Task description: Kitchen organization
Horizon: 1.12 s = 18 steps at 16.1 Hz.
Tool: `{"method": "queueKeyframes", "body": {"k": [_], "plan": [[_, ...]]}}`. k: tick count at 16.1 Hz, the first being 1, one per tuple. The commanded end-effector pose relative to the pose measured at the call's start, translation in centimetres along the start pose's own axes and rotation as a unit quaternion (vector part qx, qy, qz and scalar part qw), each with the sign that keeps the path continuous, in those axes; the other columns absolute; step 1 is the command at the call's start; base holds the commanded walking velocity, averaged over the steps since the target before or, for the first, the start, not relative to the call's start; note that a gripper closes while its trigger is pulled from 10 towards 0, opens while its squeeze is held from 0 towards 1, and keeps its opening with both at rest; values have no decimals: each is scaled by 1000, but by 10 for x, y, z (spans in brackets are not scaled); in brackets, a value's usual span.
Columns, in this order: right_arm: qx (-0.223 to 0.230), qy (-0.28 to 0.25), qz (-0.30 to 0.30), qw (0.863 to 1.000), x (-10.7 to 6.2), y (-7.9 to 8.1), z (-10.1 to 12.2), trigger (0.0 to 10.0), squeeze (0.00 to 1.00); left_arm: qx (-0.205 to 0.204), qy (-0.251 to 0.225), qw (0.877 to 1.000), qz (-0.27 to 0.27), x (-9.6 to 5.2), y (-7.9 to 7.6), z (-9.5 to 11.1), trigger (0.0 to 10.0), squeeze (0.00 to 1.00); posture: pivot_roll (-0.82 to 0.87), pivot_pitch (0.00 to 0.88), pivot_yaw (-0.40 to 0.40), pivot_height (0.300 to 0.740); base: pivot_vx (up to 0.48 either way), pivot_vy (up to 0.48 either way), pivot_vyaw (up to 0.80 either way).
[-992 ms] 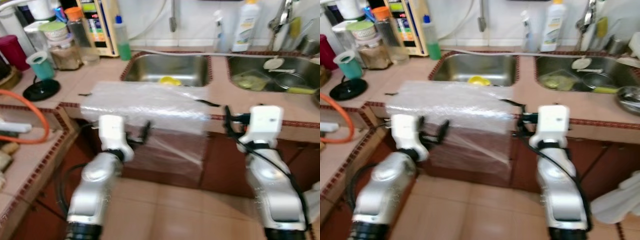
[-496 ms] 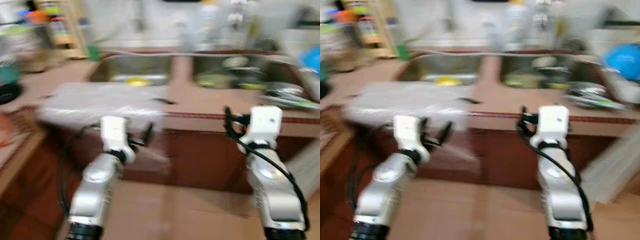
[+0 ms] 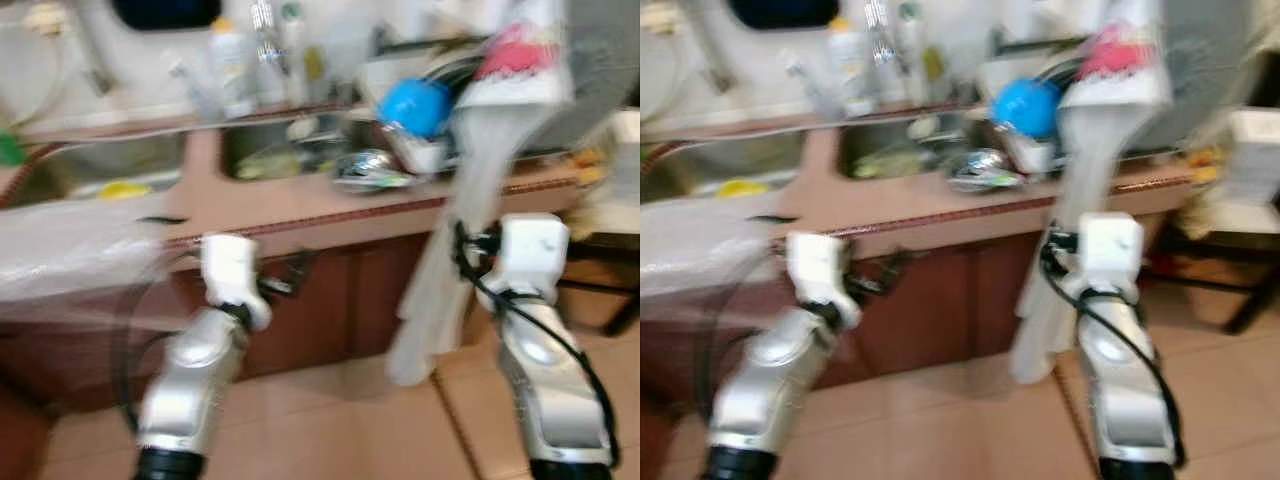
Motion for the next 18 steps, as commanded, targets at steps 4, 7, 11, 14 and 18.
{"method": "queueKeyframes", "body": {"k": [4, 7, 11, 14, 18], "plan": [[8, -15, 9, 1000, 1, 6, 7, 10000, 0, -2, -6, 1000, 24, -2, 13, 7, 10000, 0, -34, 0, 82, 740, 0, 0, -111], [7, -13, 10, 1000, 0, 6, 5, 10000, 0, -4, -8, 999, 31, -1, 15, 8, 10000, 0, -35, 0, 82, 740, 0, 0, 0], [6, -10, 9, 1000, -1, 6, 2, 10000, 0, -6, -11, 999, 43, 1, 21, 11, 10000, 0, -38, 0, 83, 740, 0, 0, 0], [3, -1, 9, 1000, -3, 7, -5, 10000, 0, -3, 10, 999, 46, 1, 23, 2, 10000, 0, -37, 0, 85, 740, 0, 0, 0], [20, 127, 9, 992, -15, 15, -82, 10000, 0, 24, 138, 986, 92, -11, 58, -70, 10000, 0, -38, 0, 90, 740, 0, 0, 0]]}}
Point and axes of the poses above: a point about 5 cm out from each wrist's last joint towards the gripper, its own x axis pointing out of the wrist towards the gripper, its own z axis along the axis of the wrist's last joint, y = z × x, the point moved 2 cm from there along x, pointing out of the wrist towards the gripper, and after that the axes turned 12 degrees about -x, right-handed, at the moved point
